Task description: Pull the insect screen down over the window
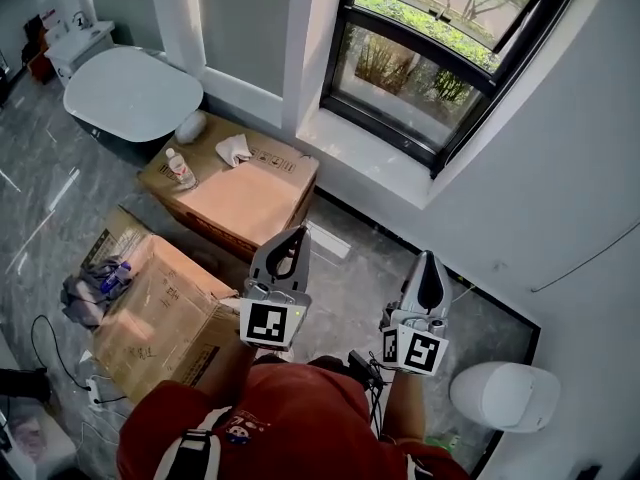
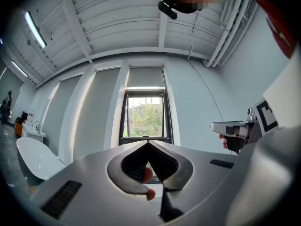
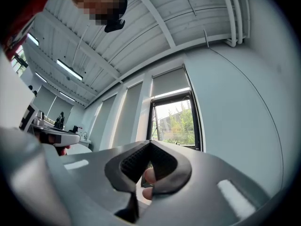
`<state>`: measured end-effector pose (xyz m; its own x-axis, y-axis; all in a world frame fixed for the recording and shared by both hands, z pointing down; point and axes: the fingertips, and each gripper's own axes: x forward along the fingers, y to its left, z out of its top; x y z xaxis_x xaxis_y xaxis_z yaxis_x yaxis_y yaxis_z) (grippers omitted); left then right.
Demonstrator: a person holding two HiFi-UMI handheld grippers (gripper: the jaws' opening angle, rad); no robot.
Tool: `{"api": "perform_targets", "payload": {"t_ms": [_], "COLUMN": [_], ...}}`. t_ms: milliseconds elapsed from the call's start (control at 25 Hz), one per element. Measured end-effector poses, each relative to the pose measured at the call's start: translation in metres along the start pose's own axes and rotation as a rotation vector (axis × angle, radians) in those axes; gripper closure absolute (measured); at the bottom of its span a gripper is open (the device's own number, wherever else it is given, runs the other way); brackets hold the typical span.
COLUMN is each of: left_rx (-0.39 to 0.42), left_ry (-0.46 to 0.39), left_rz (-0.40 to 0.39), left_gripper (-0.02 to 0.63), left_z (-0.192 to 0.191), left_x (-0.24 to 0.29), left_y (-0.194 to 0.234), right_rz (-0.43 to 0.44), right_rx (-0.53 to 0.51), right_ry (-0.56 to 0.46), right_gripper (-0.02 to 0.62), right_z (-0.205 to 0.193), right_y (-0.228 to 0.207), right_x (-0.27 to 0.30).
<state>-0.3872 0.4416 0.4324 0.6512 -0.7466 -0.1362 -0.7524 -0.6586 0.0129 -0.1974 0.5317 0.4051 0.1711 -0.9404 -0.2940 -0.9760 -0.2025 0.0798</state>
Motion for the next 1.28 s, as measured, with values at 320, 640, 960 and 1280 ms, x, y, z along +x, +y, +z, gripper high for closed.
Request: {"api": "perform_targets", "payload": {"t_ms": [320,640,960,1280], "left_rx": [-0.016,-0.007,-0.004,0.022], "left_ry": [0.013,0.039,0.055,0.068], "left_rz": [0.006,-0.011,-0.028,-0.028], "left_gripper": [0.601,0.601,0.600,0.601], "left_z": [-0.012,-0.025,-0.035,-0.033], "left_x": [0.006,0.046,0.109,0.180], "left_y": [0.017,0.013,0.004,-0.005], "right_rz": [0.005,0.004,-0.021,-0.010], "right_rx": [-0.023,0.000,0.015,0.035], "right_ry": [0.005,0.026,0.038,0.050], "right_gripper": [0.586,0.586,0.586,0.586], "right_z": [-0.012,-0.037,-0.056,-0.068], "right_y": [0.014,-0.001,-0.040,-0.083], "right_x": [0.011,0.046,0.087,0.135]}}
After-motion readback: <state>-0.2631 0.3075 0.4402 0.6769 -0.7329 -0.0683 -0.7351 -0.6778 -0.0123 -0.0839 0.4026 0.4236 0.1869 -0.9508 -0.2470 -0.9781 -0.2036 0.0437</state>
